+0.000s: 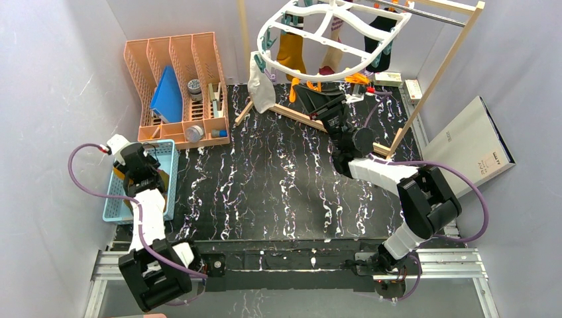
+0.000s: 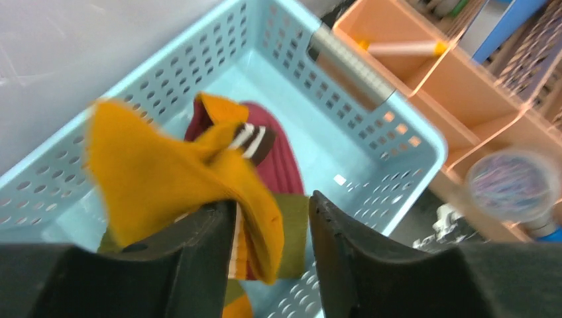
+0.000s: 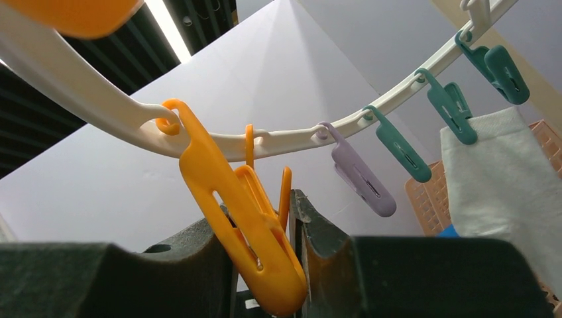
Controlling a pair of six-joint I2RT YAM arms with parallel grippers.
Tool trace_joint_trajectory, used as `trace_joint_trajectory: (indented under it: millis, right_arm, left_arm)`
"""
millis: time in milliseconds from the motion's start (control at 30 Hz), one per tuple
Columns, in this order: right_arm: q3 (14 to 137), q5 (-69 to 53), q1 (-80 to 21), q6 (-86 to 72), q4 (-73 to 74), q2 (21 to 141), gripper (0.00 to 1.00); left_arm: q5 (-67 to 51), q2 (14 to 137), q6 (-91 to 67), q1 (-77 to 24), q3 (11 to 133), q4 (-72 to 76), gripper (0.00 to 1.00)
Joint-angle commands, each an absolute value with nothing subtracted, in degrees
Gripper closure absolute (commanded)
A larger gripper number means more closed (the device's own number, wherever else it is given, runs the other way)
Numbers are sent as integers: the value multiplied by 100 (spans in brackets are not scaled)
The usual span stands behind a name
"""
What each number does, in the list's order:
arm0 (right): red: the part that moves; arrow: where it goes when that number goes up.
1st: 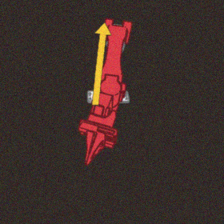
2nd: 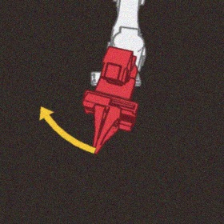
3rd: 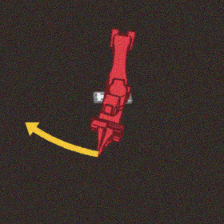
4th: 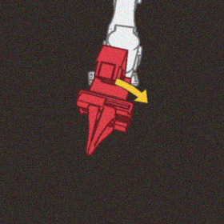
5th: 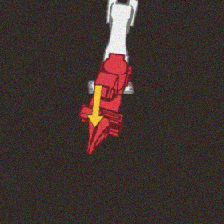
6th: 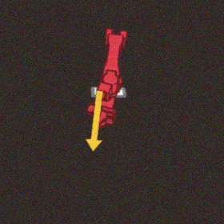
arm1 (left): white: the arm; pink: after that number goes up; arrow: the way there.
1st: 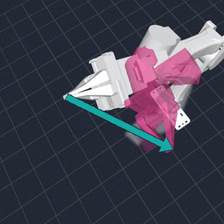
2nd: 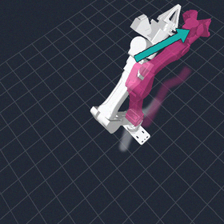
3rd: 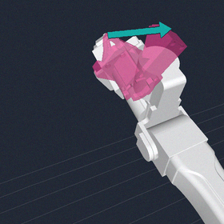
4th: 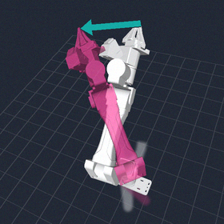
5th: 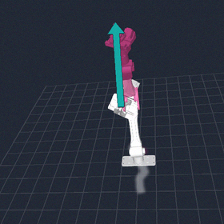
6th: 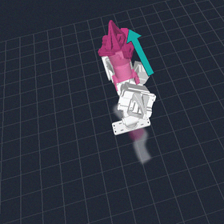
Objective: Remove the socks clipped to the hanger
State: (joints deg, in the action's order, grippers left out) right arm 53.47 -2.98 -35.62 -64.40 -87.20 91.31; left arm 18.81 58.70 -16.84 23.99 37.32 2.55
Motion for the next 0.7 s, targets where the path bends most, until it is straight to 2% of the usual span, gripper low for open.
trace_joint_trajectory:
  millis: [0,67,133,233,367,500,600,667]
  right_arm:
    - [5199,-554,-3558,-6475,-9491,8842,79]
    - [5175,-555,-3557,-6473,-9481,8827,79]
    - [5147,-545,-3547,-6477,-9469,8821,78]
    - [5126,-536,-3542,-6471,-9478,8848,77]
    - [5059,-541,-3544,-6548,-9543,8918,77]
    - [4992,-593,-3544,-6553,-9502,8899,77]
    - [4978,-592,-3542,-6525,-9462,8890,77]
    - [4995,-593,-3550,-6522,-9466,8907,77]
  left_arm:
    - [1643,6003,-2172,2492,3679,44,36]
    - [1686,5951,-2282,2496,3789,-248,27]
    - [1601,5758,-2439,2496,3900,-400,23]
    - [787,5346,-2875,2490,4038,-527,8]
    - [-659,4993,-3311,2109,4046,-170,7]
    - [-2276,5041,-3403,1703,3977,1275,6]
    - [-3138,5328,-3240,1118,3955,2436,3]
    - [-3451,5744,-2719,647,4131,2510,3]
